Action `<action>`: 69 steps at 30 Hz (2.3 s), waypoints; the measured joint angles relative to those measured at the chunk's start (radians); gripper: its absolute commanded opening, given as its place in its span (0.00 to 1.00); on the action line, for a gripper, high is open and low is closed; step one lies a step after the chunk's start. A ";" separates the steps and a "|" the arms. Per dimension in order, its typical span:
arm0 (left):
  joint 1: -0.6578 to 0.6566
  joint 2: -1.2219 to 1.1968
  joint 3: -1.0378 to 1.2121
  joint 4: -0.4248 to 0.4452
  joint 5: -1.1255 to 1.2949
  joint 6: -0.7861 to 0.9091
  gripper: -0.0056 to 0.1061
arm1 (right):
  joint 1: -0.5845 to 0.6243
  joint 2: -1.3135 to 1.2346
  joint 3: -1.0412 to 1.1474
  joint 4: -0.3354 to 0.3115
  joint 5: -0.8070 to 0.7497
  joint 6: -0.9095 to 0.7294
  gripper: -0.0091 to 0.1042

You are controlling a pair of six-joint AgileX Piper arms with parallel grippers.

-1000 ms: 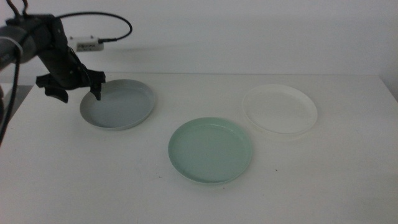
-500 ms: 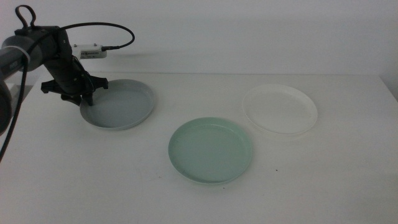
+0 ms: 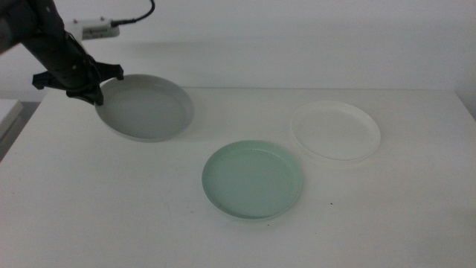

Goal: Stack the three bowls on top of each other.

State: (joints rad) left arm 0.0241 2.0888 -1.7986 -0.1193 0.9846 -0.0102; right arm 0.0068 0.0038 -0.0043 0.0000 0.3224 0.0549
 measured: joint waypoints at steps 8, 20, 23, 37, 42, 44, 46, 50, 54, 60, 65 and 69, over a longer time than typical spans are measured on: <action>-0.227 -0.285 0.378 -0.069 -0.127 -0.026 0.03 | 0.000 0.000 0.000 0.000 0.000 0.000 0.90; -0.414 -0.191 0.433 -0.125 -0.279 -0.062 0.03 | 0.000 0.000 0.000 0.000 0.000 0.000 0.90; -0.414 -0.171 0.433 -0.125 -0.293 -0.068 0.03 | 0.000 0.000 0.000 0.000 0.000 0.000 0.90; -0.414 -0.143 0.433 -0.127 -0.290 -0.053 0.38 | 0.000 0.000 0.000 0.000 0.000 0.000 0.90; -0.414 -0.172 0.433 -0.126 -0.229 0.039 0.81 | 0.000 0.000 0.000 0.000 0.000 0.000 0.90; -0.407 -0.221 0.433 -0.119 -0.183 0.048 0.89 | 0.000 0.000 0.000 0.000 0.000 0.000 0.90; -0.392 -0.305 0.428 -0.126 -0.124 0.068 0.89 | 0.000 0.000 0.000 0.000 0.000 0.000 0.90; -0.373 -0.583 0.429 -0.186 -0.045 0.140 0.89 | 0.000 0.000 0.000 0.000 0.000 0.000 0.90; -0.375 -0.803 0.446 -0.229 -0.007 0.176 0.89 | 0.000 0.000 0.000 0.000 0.000 0.000 0.90; -0.375 -1.088 0.527 -0.238 0.020 0.197 0.89 | 0.000 0.000 0.000 0.000 0.000 0.000 0.90; -0.375 -1.238 0.574 -0.236 0.026 0.200 0.89 | 0.000 0.000 0.000 0.000 0.000 0.000 0.90; -0.375 -1.258 0.579 -0.234 0.029 0.202 0.89 | 0.000 0.000 0.000 0.000 0.000 0.000 0.90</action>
State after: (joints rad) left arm -0.3507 0.8311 -1.2201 -0.3532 1.0138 0.1914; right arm 0.0068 0.0038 -0.0043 0.0000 0.3224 0.0549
